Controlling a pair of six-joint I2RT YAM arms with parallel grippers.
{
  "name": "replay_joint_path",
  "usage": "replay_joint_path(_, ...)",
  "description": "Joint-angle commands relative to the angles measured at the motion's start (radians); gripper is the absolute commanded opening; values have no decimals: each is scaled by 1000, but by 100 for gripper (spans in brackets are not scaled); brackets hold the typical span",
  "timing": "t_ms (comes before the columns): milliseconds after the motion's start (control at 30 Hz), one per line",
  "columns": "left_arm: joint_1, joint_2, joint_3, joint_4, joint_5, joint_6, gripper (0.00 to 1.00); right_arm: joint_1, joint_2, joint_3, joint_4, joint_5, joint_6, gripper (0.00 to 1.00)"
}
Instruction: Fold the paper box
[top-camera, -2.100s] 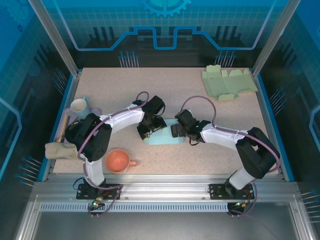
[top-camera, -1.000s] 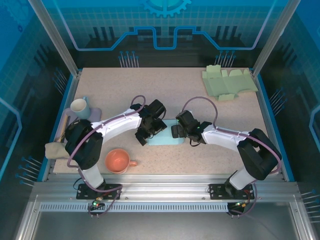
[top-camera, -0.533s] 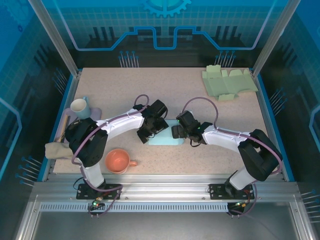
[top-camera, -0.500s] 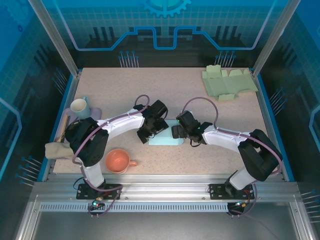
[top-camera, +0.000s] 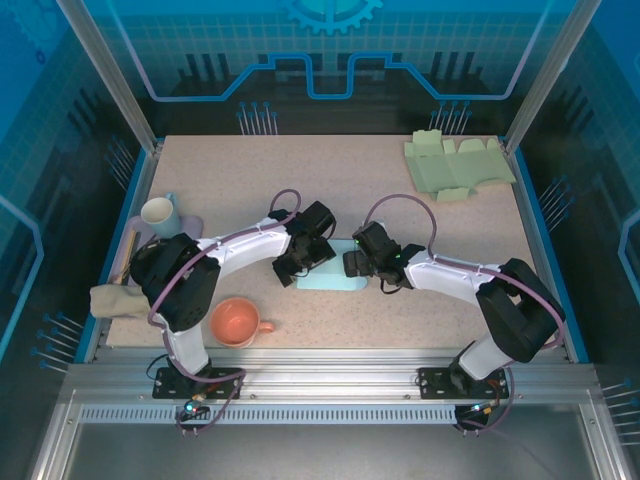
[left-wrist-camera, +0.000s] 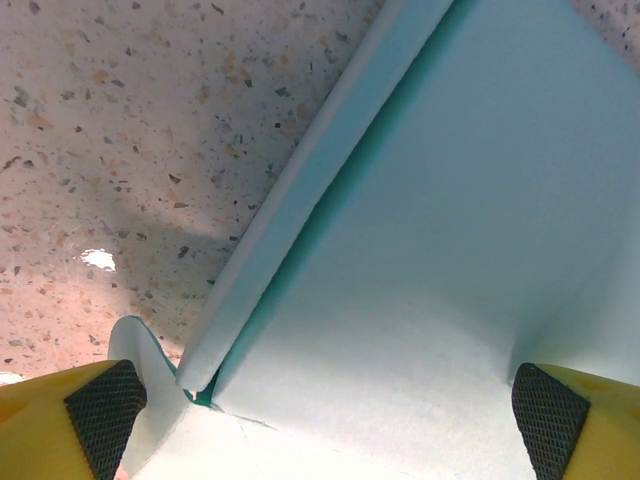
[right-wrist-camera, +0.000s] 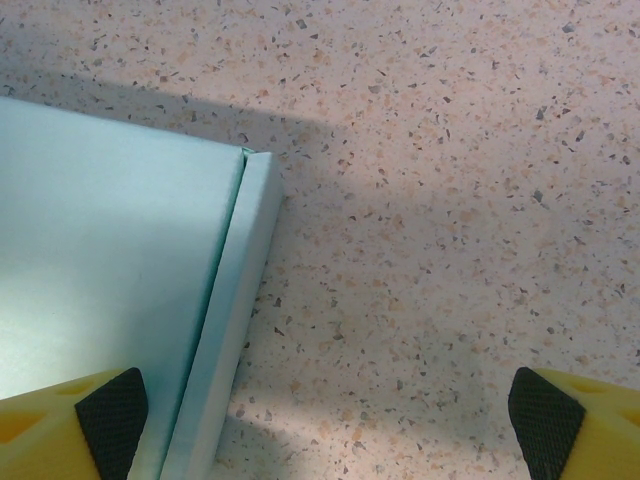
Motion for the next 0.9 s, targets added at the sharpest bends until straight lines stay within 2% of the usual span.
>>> replay_joint_path(0,8,23,-10,-19,-1,26,98,15,-2,-17,-25,-11,17,97)
replay_joint_path(167,9,22,-18,-15,-6,28,98,15,12,-12,-22,-21,22,97)
replay_joint_path(333,5,25,-12,11,55,23,97,14,17,-13,-20,-25,23,97)
replay_joint_path(867,-12,9,-21,49,81,8,89,15,27,-11,-18,-33,26,97)
